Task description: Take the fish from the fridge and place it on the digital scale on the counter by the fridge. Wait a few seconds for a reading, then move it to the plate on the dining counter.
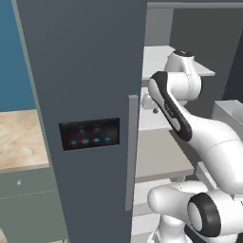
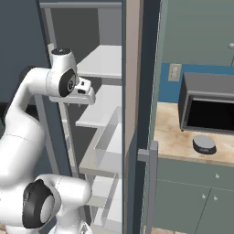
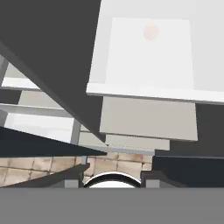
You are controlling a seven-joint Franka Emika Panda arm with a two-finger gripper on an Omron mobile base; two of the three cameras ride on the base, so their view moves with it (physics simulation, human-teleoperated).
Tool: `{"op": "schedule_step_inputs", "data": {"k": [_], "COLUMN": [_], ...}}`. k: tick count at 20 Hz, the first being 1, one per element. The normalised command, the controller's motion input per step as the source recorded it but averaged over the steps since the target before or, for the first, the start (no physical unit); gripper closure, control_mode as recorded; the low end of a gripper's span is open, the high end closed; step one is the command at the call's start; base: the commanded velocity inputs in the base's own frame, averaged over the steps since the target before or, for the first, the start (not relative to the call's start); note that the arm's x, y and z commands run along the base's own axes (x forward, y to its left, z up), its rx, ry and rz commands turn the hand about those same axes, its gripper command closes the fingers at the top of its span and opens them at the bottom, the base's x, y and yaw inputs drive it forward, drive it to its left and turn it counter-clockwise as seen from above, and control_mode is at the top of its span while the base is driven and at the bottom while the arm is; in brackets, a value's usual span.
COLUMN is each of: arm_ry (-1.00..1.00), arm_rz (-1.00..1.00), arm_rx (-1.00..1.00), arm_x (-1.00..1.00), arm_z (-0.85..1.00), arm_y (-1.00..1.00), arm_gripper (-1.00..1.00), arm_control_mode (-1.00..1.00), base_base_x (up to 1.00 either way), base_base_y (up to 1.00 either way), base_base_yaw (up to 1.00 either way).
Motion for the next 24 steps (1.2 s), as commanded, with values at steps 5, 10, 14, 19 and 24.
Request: {"op": "schedule_step_inputs", "data": {"k": [5,10,14,19,24], "arm_ry": [-0.05,-0.22,-0.25,-0.25,-0.29], "arm_rz": [0.00,0.00,0.00,0.00,0.00], "arm_rx": [0.00,0.00,0.00,-0.01,-0.03], "arm_x": [-0.26,-0.29,-0.05,0.00,0.09], "arm_z": [0.00,0.32,0.46,0.35,0.22], "arm_y": [-0.09,-0.56,-0.67,-0.49,-0.25], "arm_gripper": [-1.00,-1.00,-1.00,-1.00,-1.00], "arm_control_mode": [-1.00,-1.00,-1.00,-1.00,-1.00], "base_base_x": [0.00,0.00,0.00,0.00,0.00], "base_base_y": [0.00,0.00,0.00,0.00,0.00], "base_base_yaw": [0.00,0.00,0.00,0.00,0.00]}}
